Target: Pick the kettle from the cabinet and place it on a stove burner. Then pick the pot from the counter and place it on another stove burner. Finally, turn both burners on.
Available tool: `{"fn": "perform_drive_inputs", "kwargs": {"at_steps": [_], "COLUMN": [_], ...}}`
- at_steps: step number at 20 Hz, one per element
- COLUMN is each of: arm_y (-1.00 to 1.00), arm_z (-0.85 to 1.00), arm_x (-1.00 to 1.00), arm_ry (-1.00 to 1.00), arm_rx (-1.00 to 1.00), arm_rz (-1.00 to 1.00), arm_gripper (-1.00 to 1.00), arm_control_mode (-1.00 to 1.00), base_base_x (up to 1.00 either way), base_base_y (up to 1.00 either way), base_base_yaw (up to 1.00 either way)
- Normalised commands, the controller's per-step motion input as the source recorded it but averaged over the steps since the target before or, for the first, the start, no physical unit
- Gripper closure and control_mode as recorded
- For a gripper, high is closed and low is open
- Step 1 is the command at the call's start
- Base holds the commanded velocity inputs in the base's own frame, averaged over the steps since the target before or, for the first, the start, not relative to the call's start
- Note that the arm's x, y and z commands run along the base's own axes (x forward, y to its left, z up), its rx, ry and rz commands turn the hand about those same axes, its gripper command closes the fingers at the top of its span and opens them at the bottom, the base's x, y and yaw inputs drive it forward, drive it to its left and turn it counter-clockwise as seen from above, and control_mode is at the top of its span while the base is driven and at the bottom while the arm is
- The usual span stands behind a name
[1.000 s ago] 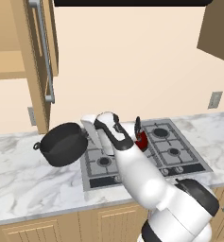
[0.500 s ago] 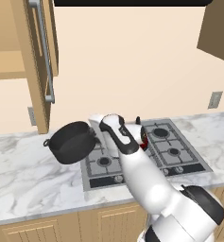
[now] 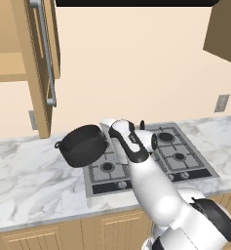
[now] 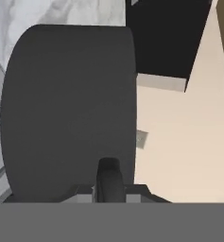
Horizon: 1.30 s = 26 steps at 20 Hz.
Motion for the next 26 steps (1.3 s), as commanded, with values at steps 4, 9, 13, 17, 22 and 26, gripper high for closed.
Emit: {"fn": "perform_drive_inputs", "kwargs": {"at_steps": [4, 9, 13, 17, 22, 26], "arm_y": [-0.28, -0.24, -0.27, -0.25, -0.18, -0.03], "arm_z": [-0.06, -0.11, -0.12, -0.2, -0.29, -0.41], "arm_x": [0.0, 0.03, 0.12, 0.14, 0.1, 0.0], "arm_ry": [0.05, 0.05, 0.05, 0.03, 0.03, 0.01], "arm_rx": [0.0, 0.0, 0.01, 0.03, 0.05, 0.06], "arm_rz": [-0.06, -0.01, 0.0, 0.0, 0.0, 0.01], "arm_gripper": [1.0, 1.0, 1.0, 1.0, 1.0, 1.0], "arm_control_mode": [-1.0, -1.0, -1.0, -1.0, -1.0, -1.0], "base_base_x": [0.0, 0.0, 0.0, 0.0, 0.0, 0.0], "base_base_y": [0.0, 0.0, 0.0, 0.0, 0.0, 0.0], "base_base_yaw": [0.0, 0.0, 0.0, 0.0, 0.0, 0.0]}}
